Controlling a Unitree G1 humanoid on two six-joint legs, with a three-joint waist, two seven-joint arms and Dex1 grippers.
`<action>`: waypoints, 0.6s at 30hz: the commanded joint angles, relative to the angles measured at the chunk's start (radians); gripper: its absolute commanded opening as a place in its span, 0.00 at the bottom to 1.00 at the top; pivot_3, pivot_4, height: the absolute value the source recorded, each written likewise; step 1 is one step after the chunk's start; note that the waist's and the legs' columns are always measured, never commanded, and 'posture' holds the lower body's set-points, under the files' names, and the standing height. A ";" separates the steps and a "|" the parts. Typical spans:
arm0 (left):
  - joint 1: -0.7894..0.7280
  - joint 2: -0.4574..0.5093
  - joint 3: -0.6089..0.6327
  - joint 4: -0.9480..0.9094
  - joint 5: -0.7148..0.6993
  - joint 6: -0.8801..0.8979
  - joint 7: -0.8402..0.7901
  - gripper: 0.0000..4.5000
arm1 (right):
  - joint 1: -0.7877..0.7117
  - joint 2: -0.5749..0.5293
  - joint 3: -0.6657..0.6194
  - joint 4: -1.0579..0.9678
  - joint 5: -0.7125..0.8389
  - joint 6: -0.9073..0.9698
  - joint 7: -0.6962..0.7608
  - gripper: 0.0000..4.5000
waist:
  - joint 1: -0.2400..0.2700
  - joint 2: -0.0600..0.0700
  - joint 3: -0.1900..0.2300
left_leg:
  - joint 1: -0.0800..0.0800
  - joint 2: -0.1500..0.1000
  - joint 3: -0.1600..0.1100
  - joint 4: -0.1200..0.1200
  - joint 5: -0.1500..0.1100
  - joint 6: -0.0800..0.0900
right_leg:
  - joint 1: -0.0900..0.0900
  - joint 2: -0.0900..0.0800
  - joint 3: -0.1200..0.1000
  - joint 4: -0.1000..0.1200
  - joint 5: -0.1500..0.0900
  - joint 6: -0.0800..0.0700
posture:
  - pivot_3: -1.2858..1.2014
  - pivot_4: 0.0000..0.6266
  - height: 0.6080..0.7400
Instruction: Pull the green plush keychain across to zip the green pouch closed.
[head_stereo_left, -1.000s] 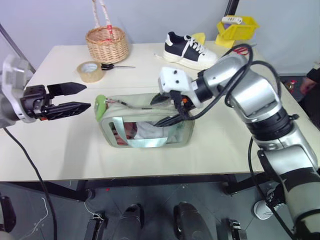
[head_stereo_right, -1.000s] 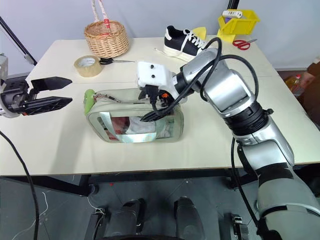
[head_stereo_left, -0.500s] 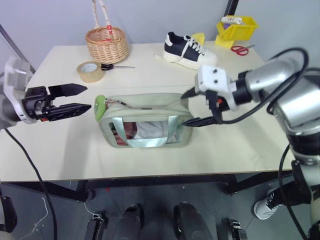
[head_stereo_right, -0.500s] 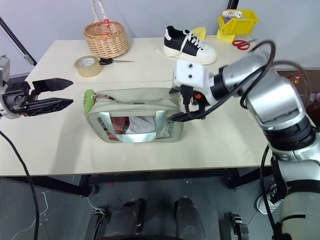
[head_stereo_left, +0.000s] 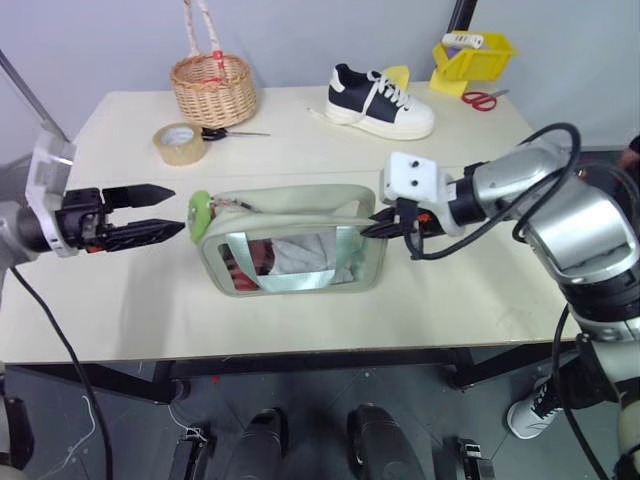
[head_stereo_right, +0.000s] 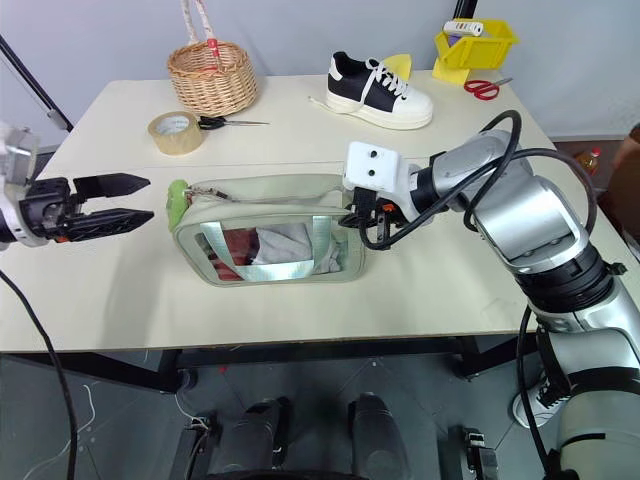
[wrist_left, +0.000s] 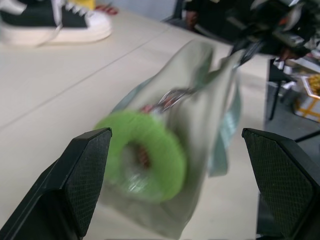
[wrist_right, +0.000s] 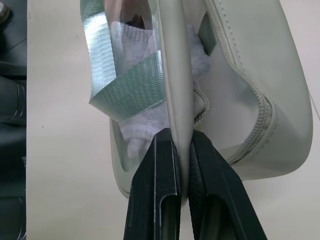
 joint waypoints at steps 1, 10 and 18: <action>-0.040 -0.003 -0.004 0.068 0.031 -0.002 0.036 1.00 | -0.017 0.008 -0.028 -0.021 0.011 0.015 -0.023 0.00 | 0.000 0.000 0.000 | 0.000 0.000 0.000 0.000 0.000 0.000 | 0.000 0.000 0.000 0.000 0.000 0.000 | 0.52 0.24 0.66; -0.109 -0.117 -0.034 0.185 0.040 0.087 0.128 1.00 | -0.017 0.013 -0.030 -0.023 0.023 0.028 -0.038 0.00 | 0.001 0.000 0.000 | 0.000 0.000 0.000 0.001 0.000 0.000 | 0.000 0.000 0.000 0.000 0.000 0.000 | 0.52 0.24 0.66; -0.135 -0.173 -0.037 0.196 0.046 0.111 0.174 0.22 | -0.026 0.010 -0.034 -0.015 0.024 0.047 -0.051 0.00 | -0.002 -0.001 0.000 | 0.000 -0.001 0.000 0.000 0.000 0.000 | 0.000 0.000 0.000 0.000 0.000 0.000 | 0.52 0.24 0.66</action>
